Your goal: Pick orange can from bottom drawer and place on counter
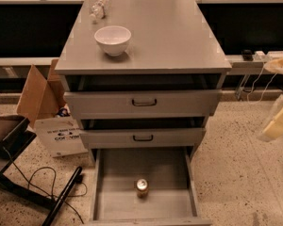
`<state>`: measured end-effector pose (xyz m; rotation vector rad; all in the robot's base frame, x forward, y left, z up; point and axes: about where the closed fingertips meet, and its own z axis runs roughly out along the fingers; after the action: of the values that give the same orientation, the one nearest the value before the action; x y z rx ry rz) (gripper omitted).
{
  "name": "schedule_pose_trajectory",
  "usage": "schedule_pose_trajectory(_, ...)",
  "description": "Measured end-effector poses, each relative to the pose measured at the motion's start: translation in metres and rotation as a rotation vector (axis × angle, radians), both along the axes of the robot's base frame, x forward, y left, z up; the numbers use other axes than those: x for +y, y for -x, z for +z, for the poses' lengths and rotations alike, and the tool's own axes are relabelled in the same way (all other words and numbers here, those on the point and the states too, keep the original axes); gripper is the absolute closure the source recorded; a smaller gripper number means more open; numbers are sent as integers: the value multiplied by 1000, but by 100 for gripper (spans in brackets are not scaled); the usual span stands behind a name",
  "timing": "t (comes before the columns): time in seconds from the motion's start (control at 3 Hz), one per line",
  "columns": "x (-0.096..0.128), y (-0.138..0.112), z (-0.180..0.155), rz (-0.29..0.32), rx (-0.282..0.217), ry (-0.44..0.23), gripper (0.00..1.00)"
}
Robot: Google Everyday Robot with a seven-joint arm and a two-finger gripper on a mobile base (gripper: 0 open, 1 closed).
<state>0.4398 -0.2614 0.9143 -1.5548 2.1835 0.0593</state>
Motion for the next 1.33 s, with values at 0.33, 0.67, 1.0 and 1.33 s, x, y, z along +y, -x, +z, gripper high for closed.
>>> schedule_pose_trajectory(0.33, -2, 0, -34, 16, -68, -148, 0)
schedule_pose_trajectory(0.67, -1, -4, -54, 49, -145, -267, 0)
schedule_pose_trajectory(1.0, 9, -14, -72, 112, -199, -361, 0)
schedule_pose_trajectory(1.33, 9, -14, -72, 112, -199, -362, 0)
